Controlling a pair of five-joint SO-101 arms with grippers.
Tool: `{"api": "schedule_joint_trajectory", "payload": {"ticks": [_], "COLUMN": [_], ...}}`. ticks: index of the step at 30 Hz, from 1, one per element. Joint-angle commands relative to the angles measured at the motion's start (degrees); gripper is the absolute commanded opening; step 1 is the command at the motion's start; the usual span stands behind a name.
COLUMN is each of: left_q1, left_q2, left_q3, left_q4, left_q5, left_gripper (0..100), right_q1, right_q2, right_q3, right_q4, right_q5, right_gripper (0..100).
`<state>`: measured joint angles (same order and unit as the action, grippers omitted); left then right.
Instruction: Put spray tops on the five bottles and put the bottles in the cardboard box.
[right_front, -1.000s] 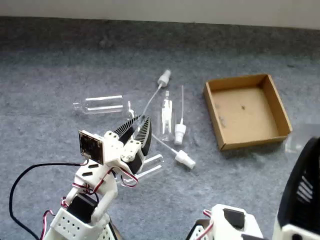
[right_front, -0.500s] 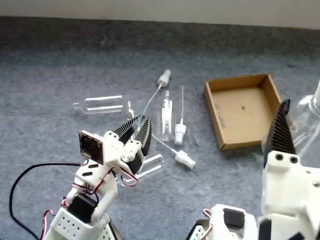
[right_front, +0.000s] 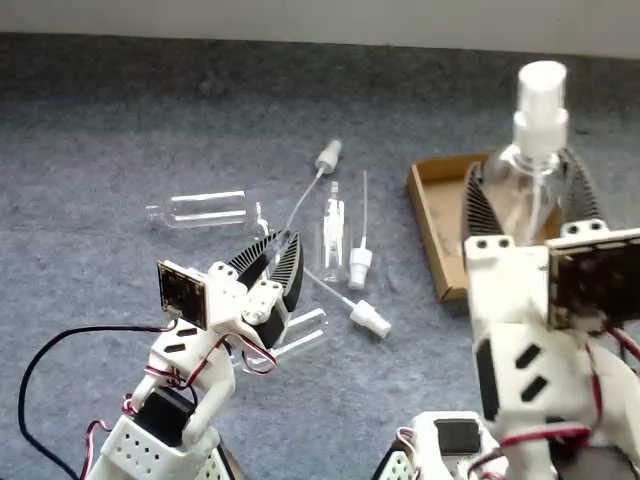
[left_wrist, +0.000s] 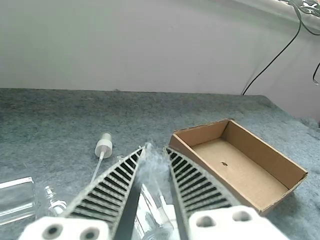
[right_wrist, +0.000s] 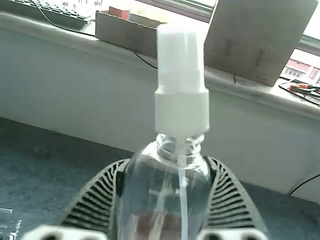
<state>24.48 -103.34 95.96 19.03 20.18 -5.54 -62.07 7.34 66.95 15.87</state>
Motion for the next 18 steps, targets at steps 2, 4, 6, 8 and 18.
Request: {"api": "schedule_joint_trajectory", "payload": {"ticks": [2, 4, 6, 8, 18], "left_q1": [5.49, 7.69, 9.36, 10.51, 17.45], "left_q2": [-0.57, -0.57, -0.57, -0.57, -0.57], "left_q3": [1.1, 1.01, 0.92, 1.01, 1.01], "left_q4": [2.81, 3.96, 4.22, 4.22, 5.89], "left_q5": [-0.18, -0.18, -0.18, -0.18, 0.0], "left_gripper": [1, 1, 1, 1, 1], "right_q1": [-3.47, -4.7, -6.46, -8.57, -22.29], "right_q2": [-4.62, -5.67, -5.93, -5.93, -5.93], "right_q3": [17.89, 24.4, 29.76, 33.27, 36.7], "right_q4": [-13.49, -16.48, -18.51, -20.44, -27.82], "right_q5": [-0.53, -0.53, -0.53, -0.53, -0.53], "right_gripper": [7.0, 7.0, 7.0, 7.0, 7.0]}}
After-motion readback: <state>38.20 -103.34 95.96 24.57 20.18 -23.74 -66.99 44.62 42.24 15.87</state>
